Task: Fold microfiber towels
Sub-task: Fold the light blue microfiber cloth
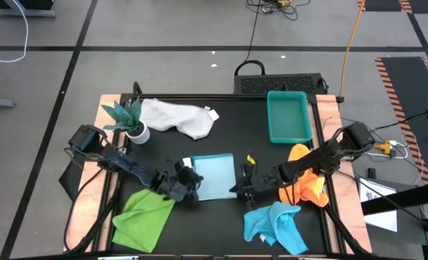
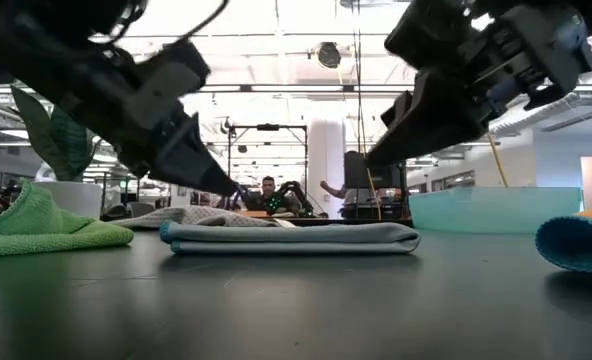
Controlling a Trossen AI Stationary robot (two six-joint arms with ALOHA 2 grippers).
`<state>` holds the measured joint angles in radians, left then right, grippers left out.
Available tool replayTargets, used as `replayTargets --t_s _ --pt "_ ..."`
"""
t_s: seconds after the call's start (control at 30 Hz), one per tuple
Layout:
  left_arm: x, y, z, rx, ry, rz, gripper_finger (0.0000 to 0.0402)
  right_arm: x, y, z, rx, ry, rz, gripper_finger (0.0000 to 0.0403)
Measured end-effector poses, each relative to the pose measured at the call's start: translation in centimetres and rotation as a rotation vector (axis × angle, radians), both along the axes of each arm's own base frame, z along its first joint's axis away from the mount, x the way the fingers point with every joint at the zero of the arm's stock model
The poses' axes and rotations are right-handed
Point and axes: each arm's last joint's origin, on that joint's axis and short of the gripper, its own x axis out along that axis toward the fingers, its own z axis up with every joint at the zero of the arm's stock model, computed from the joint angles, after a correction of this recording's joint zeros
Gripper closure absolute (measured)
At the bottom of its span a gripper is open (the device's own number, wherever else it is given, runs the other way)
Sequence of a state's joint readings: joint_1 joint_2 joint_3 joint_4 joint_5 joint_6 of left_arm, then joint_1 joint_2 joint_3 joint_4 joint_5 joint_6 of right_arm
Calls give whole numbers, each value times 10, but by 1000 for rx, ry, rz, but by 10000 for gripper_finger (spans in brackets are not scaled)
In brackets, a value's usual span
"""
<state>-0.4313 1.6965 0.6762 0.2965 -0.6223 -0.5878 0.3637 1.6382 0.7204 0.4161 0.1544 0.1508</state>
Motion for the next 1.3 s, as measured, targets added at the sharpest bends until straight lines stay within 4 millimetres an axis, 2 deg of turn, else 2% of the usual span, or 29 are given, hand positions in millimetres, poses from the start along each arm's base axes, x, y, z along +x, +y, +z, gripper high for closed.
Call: replayTargets --t_s 0.1,0.27,0.47,0.6,0.83,0.97,1.1,1.3 --pt "1 -5 3 7 -29 -29 376 7 9 -10 -10 -61 42 372" --pt "4 6 2 14 -21 12 376 31 21 -25 -69 -75 82 315" --pt "9 24 0 2 5 47 376 61 29 -36 -185 41 122 269" --pt "12 33 -8 0 41 58 376 70 22 -40 -211 79 72 272" --pt "15 42 -31 -4 123 69 376 70 19 -41 -219 94 49 310" --pt "16 43 -32 -17 126 61 376 68 19 -42 -211 121 98 334" --pt "15 40 -25 -28 111 34 376 66 25 -41 -205 116 142 347" --pt "14 35 -21 -35 107 -9 376 63 32 -29 -217 79 187 318"
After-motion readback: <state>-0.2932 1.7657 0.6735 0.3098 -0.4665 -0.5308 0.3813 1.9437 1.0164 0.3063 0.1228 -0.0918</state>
